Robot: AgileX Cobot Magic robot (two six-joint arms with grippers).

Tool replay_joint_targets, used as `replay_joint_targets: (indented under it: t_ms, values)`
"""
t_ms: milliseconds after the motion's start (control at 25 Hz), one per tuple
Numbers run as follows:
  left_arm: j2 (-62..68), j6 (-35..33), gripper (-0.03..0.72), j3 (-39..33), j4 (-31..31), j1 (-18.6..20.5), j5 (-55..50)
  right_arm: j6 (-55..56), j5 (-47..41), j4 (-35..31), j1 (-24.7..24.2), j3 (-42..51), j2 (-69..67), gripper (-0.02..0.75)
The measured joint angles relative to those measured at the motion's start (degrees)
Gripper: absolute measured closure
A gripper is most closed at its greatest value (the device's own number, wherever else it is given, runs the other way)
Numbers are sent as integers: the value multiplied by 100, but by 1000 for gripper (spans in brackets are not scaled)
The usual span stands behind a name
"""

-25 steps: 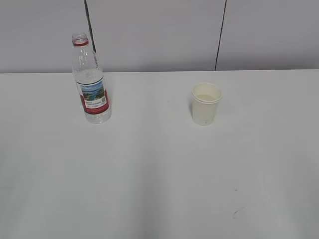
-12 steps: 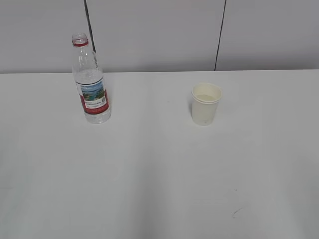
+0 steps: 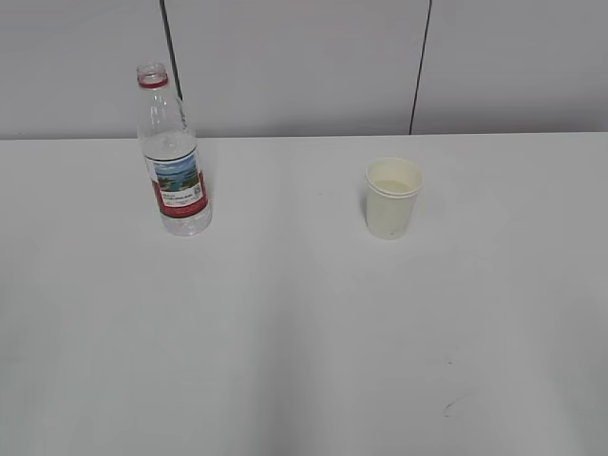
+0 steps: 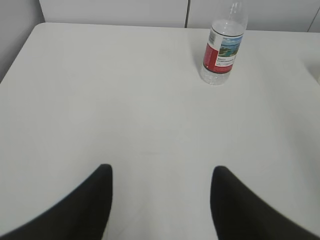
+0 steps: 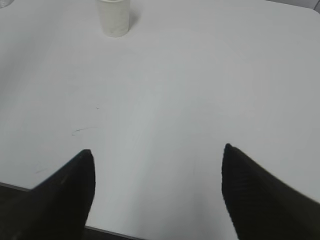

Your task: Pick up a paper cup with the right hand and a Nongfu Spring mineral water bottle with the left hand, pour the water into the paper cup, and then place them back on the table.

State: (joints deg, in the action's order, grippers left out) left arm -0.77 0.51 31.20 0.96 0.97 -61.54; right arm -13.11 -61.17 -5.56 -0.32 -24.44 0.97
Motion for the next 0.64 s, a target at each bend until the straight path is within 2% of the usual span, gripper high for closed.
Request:
replay_joint_targets:
  t_ms: [640]
  values:
    - [0,0,304,0,-11,0,0,0,0,0,-22,0,0,156]
